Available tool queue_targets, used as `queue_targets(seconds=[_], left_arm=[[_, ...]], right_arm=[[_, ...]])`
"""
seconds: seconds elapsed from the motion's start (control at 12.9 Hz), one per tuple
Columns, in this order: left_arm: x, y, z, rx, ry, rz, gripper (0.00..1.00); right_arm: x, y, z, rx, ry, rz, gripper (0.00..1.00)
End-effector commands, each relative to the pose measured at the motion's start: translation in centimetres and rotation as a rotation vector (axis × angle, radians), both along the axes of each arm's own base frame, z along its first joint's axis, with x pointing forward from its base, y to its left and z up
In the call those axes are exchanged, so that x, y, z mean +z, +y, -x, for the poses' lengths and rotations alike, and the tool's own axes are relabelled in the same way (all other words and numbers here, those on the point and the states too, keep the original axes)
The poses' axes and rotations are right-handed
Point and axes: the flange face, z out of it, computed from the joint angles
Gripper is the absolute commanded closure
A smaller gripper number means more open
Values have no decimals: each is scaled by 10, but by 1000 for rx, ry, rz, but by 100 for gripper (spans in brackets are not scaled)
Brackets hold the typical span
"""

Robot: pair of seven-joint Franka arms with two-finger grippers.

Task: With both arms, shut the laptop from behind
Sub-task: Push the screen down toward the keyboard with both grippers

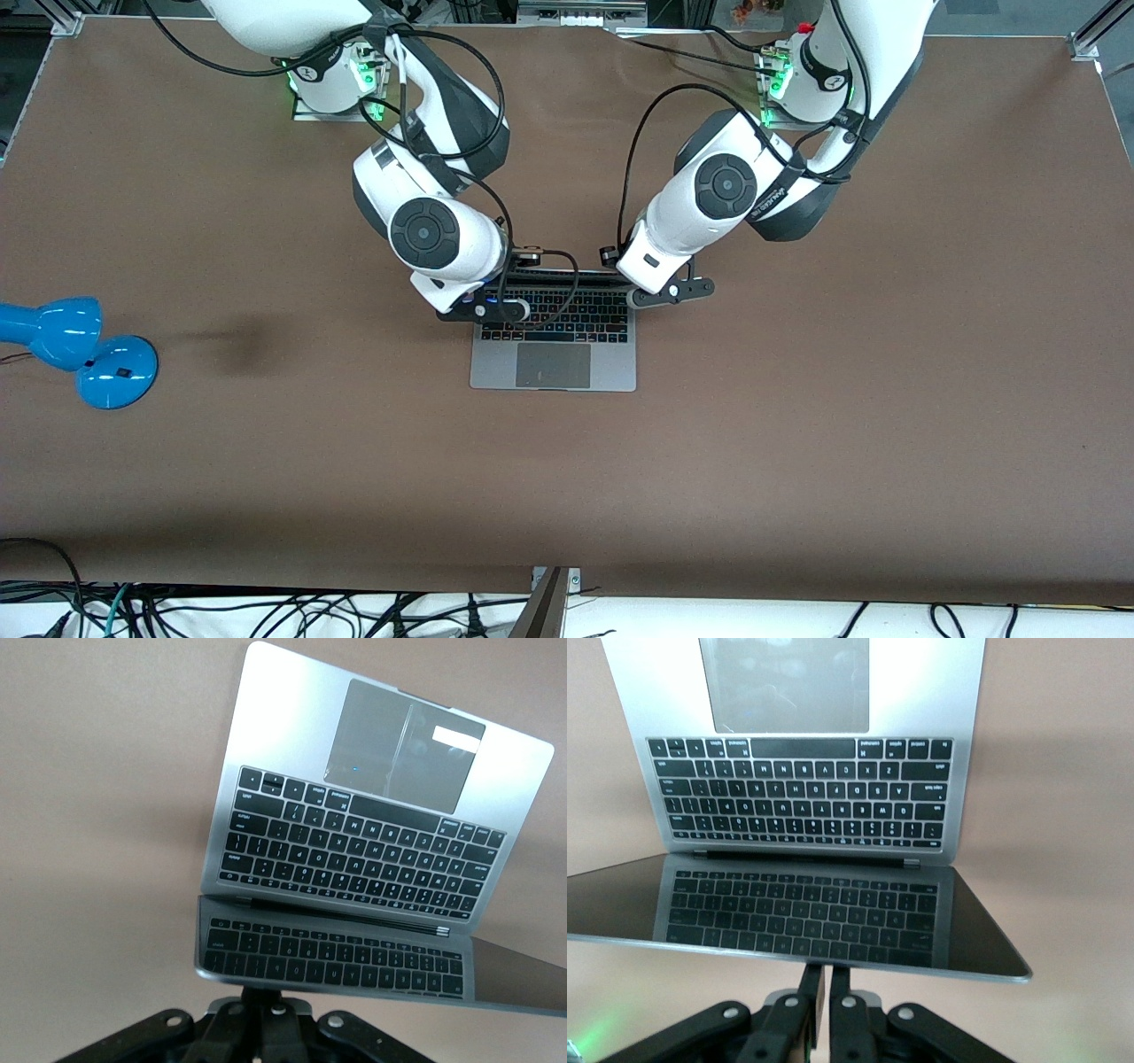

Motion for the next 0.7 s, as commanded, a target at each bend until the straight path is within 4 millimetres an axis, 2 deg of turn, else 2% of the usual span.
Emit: queue_targets(seconds=[0.0,0.62], left_arm=[[-5,0,-19,-2,-23,-8,100],[-32,-1,-48,20,-30,-23,100]], right_arm=[[-6,2,-8,-6,-39,-4,91],[-15,6,-15,-1,-95,-9,91]])
